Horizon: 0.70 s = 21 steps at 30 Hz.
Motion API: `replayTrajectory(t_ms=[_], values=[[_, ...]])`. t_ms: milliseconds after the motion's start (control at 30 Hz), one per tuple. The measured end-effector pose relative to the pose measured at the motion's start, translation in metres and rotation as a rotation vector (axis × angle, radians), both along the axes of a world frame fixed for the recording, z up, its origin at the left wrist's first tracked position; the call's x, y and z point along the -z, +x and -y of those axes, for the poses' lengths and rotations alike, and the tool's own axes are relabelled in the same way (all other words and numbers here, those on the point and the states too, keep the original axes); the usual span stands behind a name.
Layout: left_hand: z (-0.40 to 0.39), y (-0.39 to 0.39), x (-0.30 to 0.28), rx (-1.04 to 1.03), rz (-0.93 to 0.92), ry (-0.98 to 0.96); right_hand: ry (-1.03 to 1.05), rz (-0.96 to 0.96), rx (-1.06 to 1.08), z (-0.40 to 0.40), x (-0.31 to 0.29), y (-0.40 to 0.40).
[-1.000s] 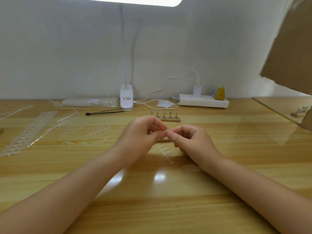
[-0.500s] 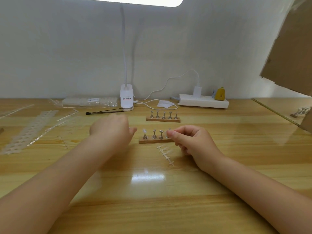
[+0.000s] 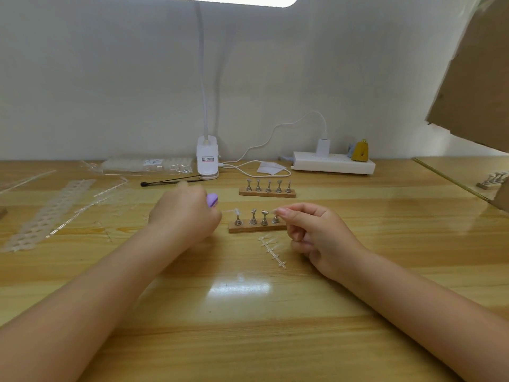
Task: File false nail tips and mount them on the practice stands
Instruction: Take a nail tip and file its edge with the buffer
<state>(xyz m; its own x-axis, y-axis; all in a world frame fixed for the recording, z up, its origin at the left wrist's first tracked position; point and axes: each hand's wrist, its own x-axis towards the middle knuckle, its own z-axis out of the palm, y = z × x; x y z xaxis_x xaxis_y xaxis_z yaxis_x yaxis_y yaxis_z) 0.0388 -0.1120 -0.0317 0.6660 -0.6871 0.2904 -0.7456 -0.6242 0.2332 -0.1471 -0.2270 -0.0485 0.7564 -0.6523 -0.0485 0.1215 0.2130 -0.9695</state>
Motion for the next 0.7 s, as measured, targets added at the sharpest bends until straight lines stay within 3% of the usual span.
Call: replayTrajectory(t_ms=[100, 167, 267, 467, 700], values=[[0.001, -0.015, -0.006, 0.259, -0.137, -0.458, 0.075, 0.05, -0.011, 0.001, 0.0, 0.001], [0.001, -0.036, -0.007, 0.471, -0.231, -0.614, 0.106, 0.085, -0.015, 0.002, 0.0, 0.002], [0.0, -0.06, 0.005, 0.593, -0.07, -0.598, 0.112, 0.111, -0.026, 0.002, 0.001, 0.003], [-0.001, -0.057, 0.014, 0.56, 0.199, -0.518, 0.067, 0.083, -0.097, 0.003, 0.001, 0.002], [0.002, -0.059, 0.017, 0.622, 0.235, -0.604, 0.053, 0.07, -0.107, 0.005, 0.002, 0.002]])
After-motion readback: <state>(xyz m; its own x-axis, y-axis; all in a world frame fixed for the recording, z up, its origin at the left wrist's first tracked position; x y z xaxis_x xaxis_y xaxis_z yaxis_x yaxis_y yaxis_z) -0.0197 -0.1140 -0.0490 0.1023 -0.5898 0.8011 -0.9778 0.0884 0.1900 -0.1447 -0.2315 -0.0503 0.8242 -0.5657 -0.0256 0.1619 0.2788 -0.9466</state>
